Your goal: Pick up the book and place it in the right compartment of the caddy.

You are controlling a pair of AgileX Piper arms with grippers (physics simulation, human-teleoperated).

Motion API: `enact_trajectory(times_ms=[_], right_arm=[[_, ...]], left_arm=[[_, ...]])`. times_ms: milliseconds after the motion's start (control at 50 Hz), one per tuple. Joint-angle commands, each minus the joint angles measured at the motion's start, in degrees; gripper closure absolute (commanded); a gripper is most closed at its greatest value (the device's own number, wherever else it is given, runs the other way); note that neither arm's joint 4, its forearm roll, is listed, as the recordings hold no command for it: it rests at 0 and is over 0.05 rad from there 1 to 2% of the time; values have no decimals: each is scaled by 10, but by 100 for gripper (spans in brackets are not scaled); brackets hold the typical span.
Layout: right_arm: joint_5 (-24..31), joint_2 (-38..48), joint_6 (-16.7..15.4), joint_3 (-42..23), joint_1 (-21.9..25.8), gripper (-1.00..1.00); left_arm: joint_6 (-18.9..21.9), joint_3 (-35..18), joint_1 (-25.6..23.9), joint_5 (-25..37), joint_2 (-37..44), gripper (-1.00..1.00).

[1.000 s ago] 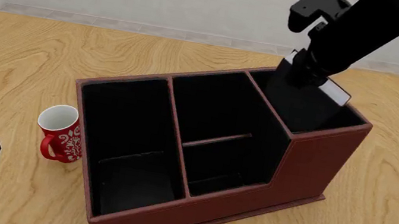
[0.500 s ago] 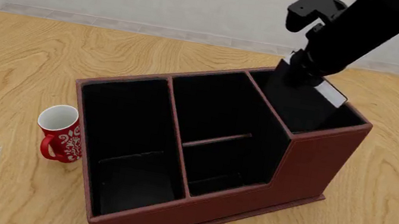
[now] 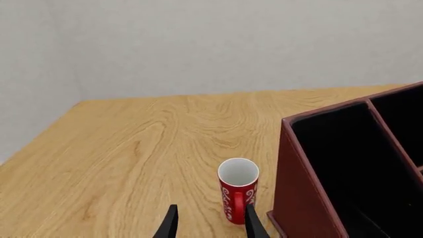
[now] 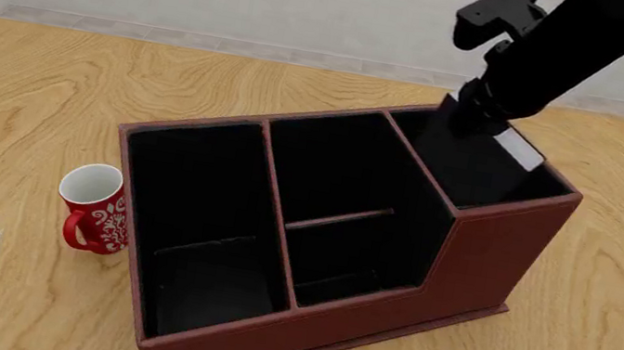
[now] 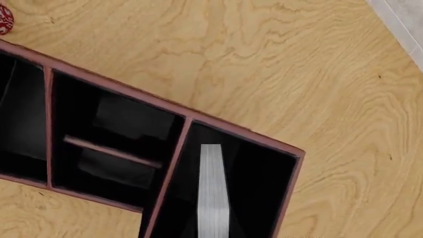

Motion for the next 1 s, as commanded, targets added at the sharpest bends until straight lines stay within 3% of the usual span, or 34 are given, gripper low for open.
enact_trajectory(times_ms=[20, 620, 1000], right_arm=[[0, 1, 20, -4, -12, 100], [0, 6, 52, 4, -1, 100], [0, 13, 52, 6, -11, 100]], left_arm=[[0, 0, 1, 2, -1, -100], [0, 0, 1, -6, 5, -100], [1, 0, 1, -6, 3, -100]])
